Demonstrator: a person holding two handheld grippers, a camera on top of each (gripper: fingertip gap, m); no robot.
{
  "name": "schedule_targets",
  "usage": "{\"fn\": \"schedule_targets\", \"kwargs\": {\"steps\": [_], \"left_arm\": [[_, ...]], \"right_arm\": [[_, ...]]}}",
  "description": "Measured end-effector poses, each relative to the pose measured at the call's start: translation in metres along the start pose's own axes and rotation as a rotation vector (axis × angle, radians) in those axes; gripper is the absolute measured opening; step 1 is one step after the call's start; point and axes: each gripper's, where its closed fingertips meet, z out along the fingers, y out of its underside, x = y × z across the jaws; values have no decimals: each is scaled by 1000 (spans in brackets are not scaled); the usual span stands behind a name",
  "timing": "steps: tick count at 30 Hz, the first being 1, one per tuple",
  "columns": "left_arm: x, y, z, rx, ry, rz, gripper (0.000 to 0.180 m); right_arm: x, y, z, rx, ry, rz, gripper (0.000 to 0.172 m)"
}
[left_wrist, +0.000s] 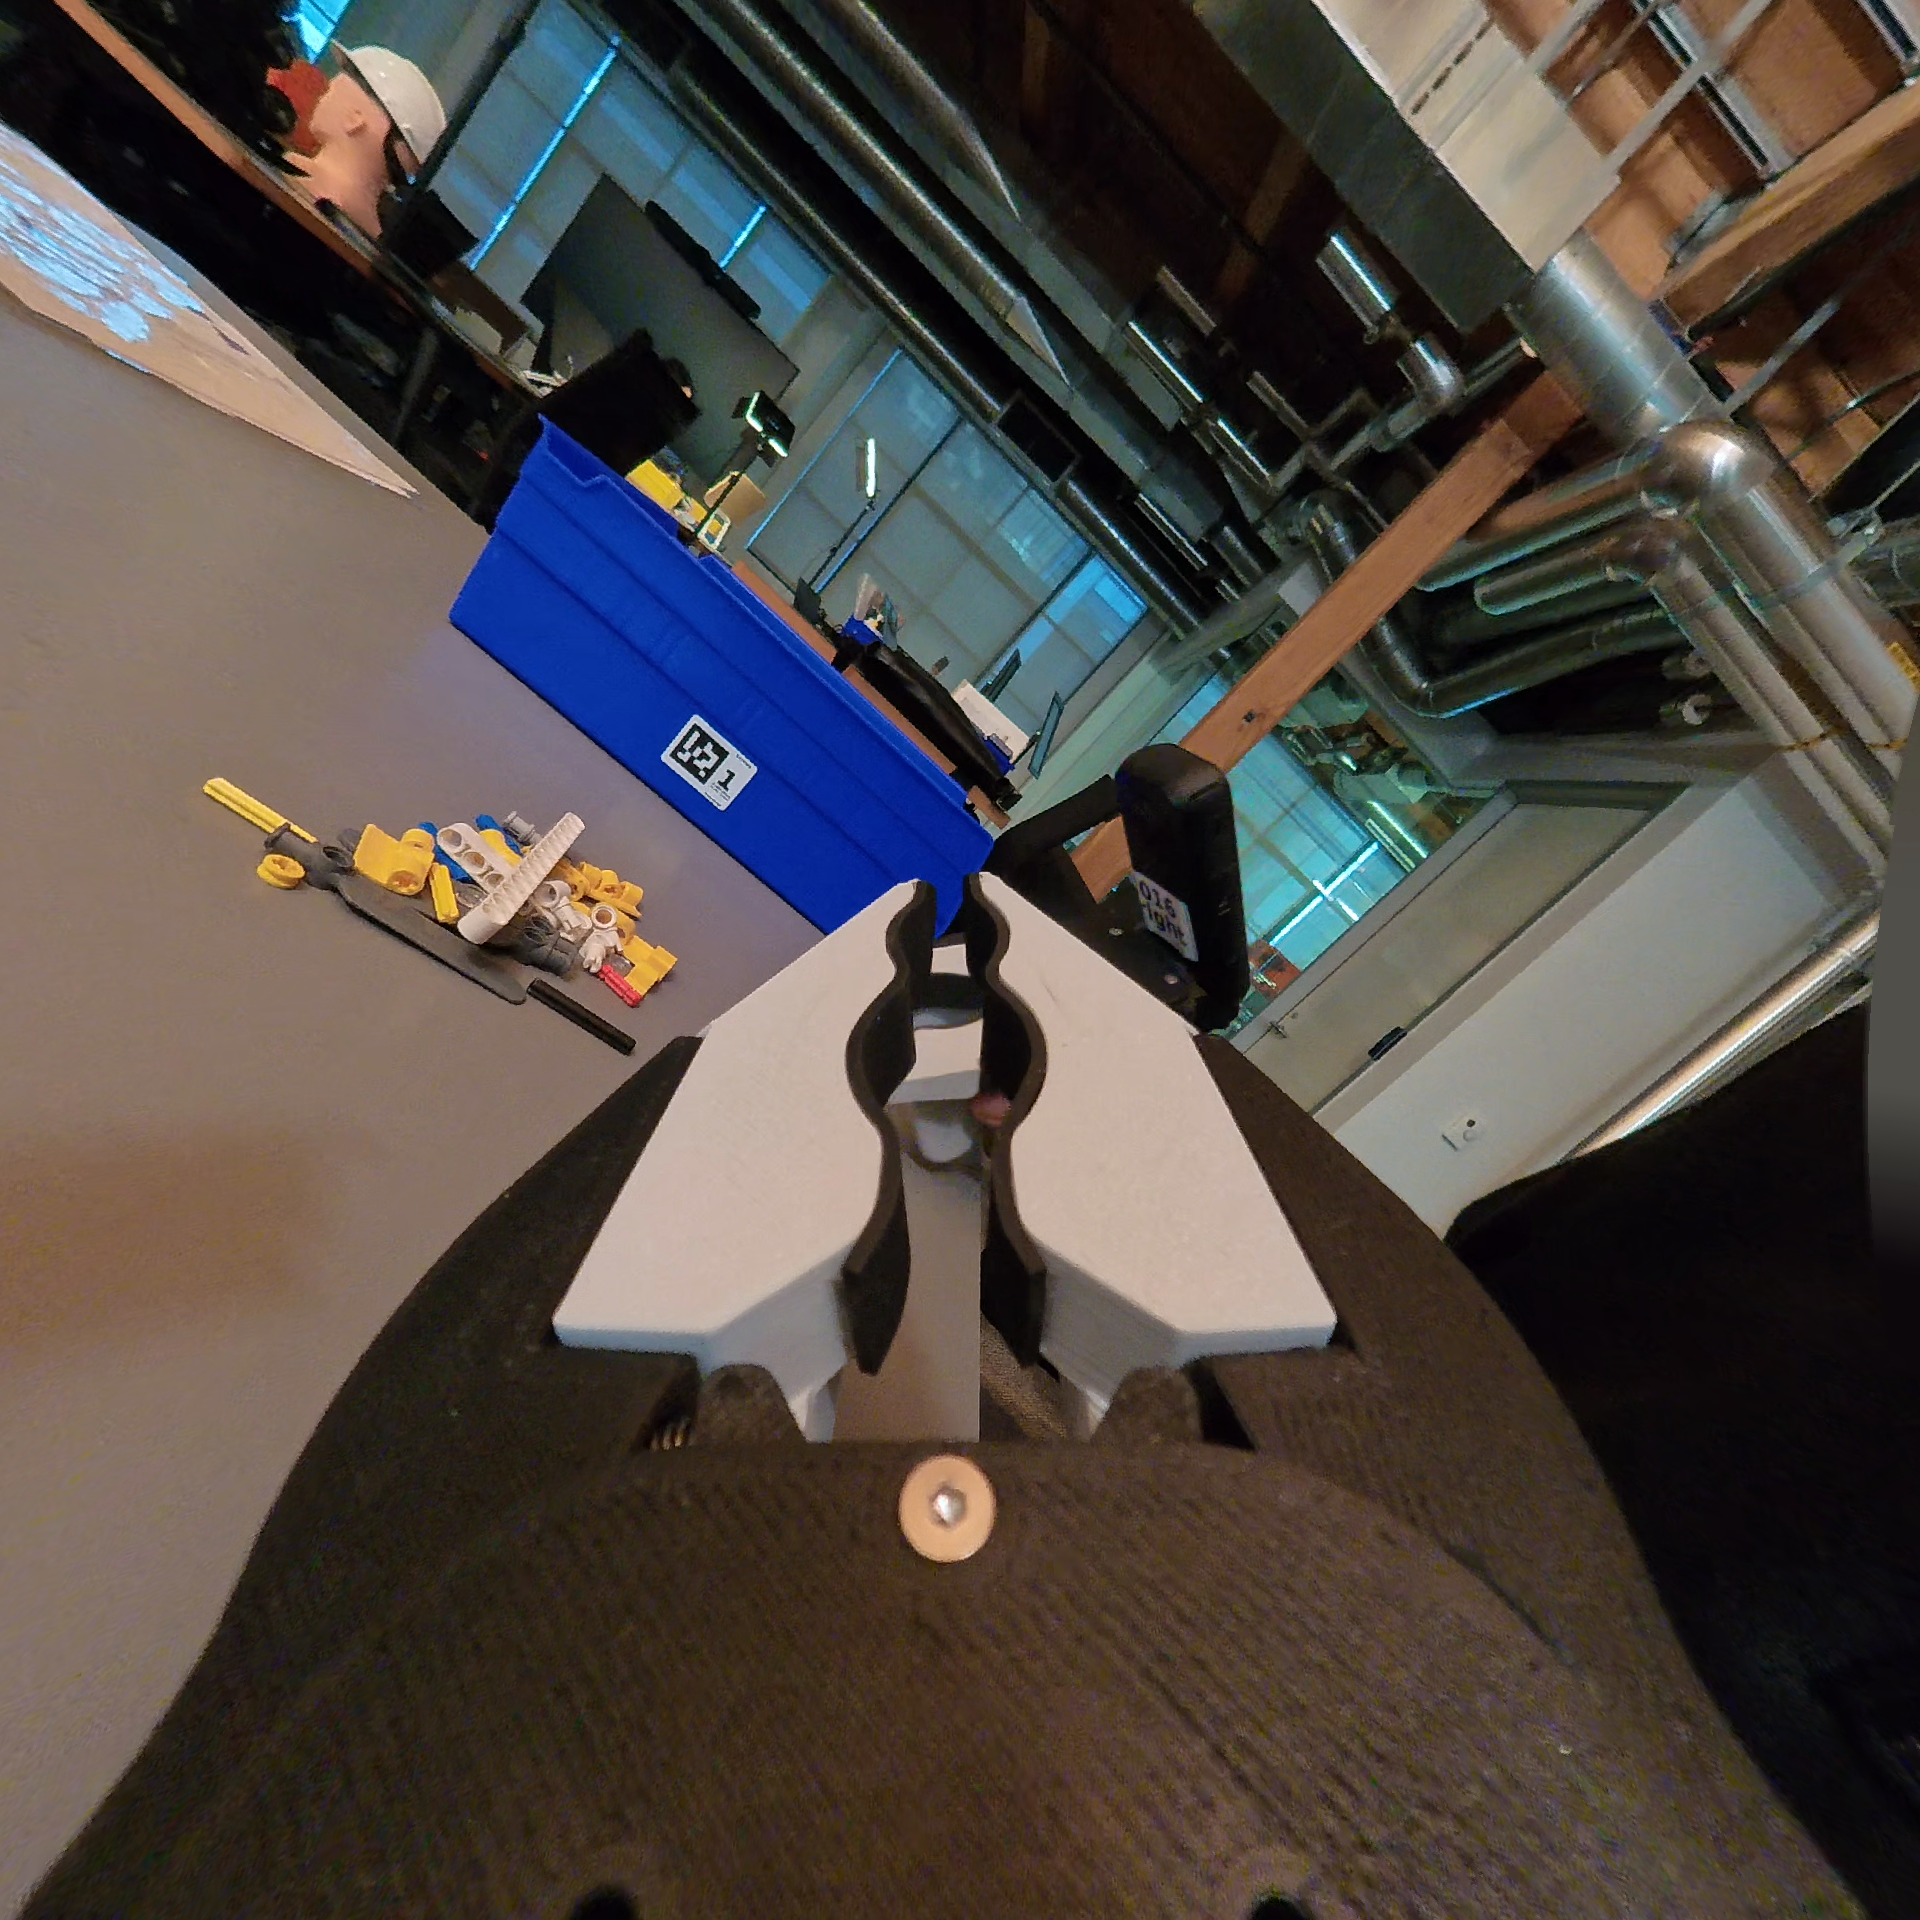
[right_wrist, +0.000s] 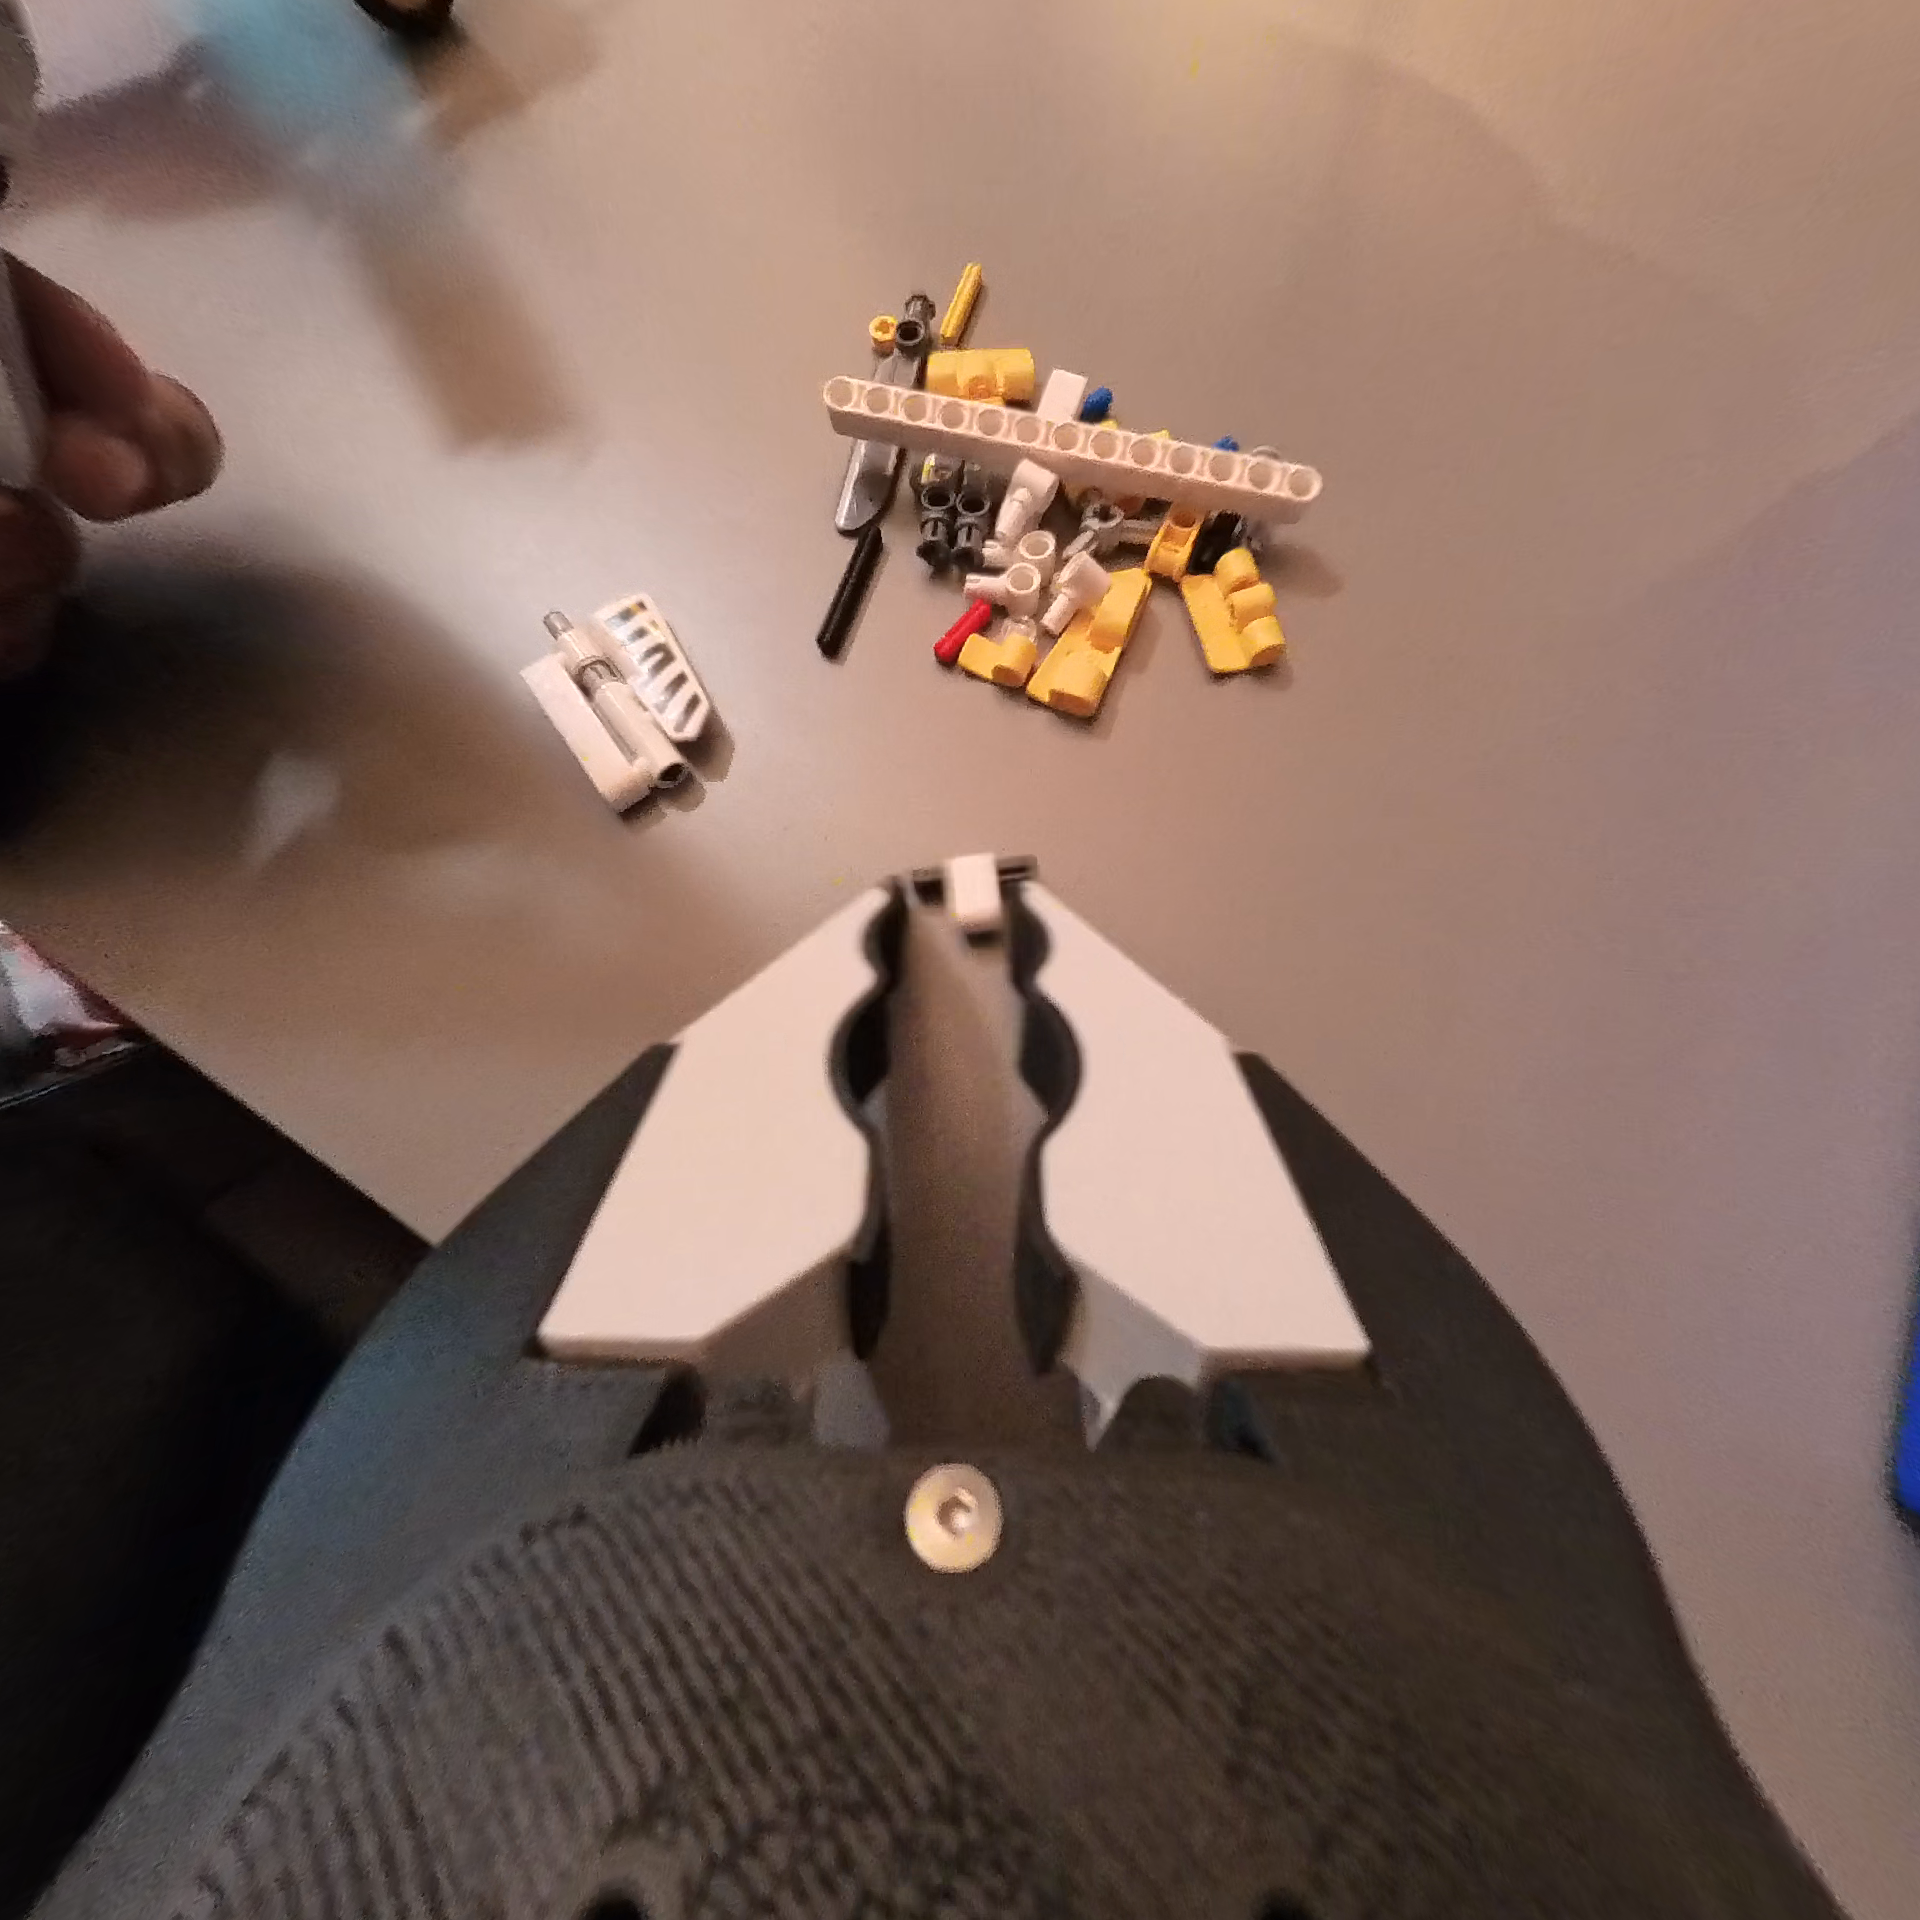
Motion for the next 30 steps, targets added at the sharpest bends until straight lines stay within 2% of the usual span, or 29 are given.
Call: {"fn": "schedule_targets", "kwargs": {"steps": [1, 2, 6, 10, 12, 15, 18, 21, 23, 25, 28, 30], "left_arm": [[0, 0, 0, 0, 0, 0, 0], [0, 0, 0, 0, 0, 1, 0], [2, 0, 0, 4, 6, 9, 0], [2, -1, -1, 9, 9, 10, 1], [2, -1, -1, 9, 9, 9, 1], [2, -1, -1, 8, 8, 8, 1], [2, -1, -1, 10, 9, 9, 1], [2, -1, -1, 12, 10, 9, 1], [2, -1, -1, 12, 11, 10, 1], [3, -1, -1, 12, 11, 12, 1], [3, 0, -1, 7, 13, 14, 0], [7, 3, 1, -6, 40, 5, 0]], "right_arm": [[-1, -1, 1, -4, -3, -13, 4], [-3, -2, 2, -8, -17, -20, 0], [-13, -16, -6, 64, -81, -4, 0], [-2, -24, -8, 98, -36, 1, 0], [-1, -23, 0, 78, -25, -5, 22], [-4, -19, 15, 31, -13, -23, 32], [-1, -19, 22, 3, 29, -48, 17], [-4, -19, 21, -10, -5, -44, 16], [-15, -29, 14, 61, -83, -30, 16], [-38, -52, -2, 204, -238, 19, 16], [-62, -93, -37, 450, -492, 190, 16], [-69, -111, -56, 560, -673, 336, 15]]}}
